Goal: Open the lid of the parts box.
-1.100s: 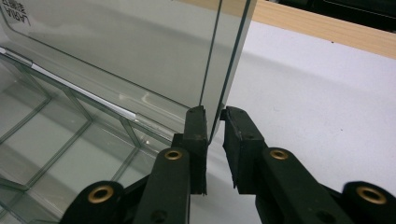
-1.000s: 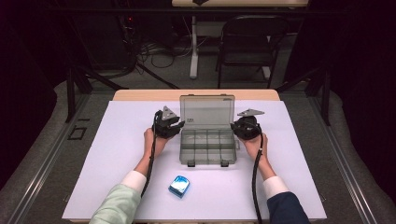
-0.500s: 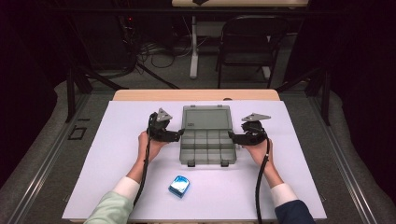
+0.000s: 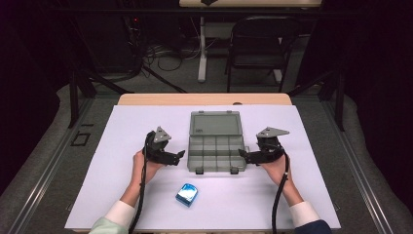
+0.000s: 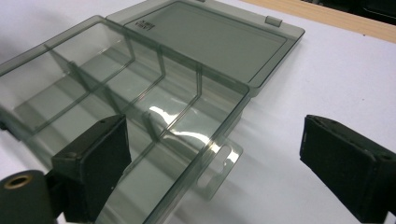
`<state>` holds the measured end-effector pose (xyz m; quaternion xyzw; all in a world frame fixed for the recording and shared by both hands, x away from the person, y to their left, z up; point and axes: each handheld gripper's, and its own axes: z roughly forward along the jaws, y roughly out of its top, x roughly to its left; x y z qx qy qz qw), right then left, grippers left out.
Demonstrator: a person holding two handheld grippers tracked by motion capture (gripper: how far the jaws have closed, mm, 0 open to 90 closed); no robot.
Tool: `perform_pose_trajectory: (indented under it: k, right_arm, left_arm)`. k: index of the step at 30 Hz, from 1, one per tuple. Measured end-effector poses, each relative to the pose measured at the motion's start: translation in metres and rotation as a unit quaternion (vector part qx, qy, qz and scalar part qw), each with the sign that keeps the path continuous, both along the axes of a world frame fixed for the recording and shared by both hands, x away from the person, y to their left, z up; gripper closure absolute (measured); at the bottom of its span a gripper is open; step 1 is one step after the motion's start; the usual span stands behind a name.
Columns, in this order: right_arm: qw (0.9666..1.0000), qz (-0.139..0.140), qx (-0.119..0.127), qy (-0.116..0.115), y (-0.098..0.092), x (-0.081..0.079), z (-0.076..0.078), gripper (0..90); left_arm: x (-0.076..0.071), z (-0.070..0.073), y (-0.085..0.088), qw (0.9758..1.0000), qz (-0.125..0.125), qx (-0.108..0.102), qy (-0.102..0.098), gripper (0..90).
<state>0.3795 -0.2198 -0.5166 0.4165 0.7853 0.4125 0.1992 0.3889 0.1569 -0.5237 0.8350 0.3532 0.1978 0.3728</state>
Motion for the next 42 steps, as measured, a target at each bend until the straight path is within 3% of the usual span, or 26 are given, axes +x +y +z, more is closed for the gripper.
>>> perform_pose_trajectory:
  k: [12, 28, 33, 42]
  right_arm:
    - [0.9999, 0.012, -0.012, 0.001, -0.005, -0.022, -0.005, 2.0]
    - [1.0000, 0.004, -0.001, 0.000, -0.020, -0.055, -0.009, 0.0]
    - [0.9999, 0.010, -0.003, -0.003, -0.021, -0.065, -0.011, 0.0]
    - [0.9999, 0.010, -0.010, -0.006, -0.020, -0.079, -0.012, 0.0]
  left_arm:
    - [-0.025, -0.010, 0.009, 0.9998, 0.008, 0.014, 0.009, 0.5]
    - [-0.056, -0.011, 0.010, 0.9996, 0.005, 0.028, -0.004, 0.1]
    - [-0.062, -0.010, 0.015, 0.9998, 0.011, 0.017, 0.000, 0.1]
    - [-0.075, -0.009, 0.022, 0.9997, 0.016, 0.020, -0.001, 0.3]
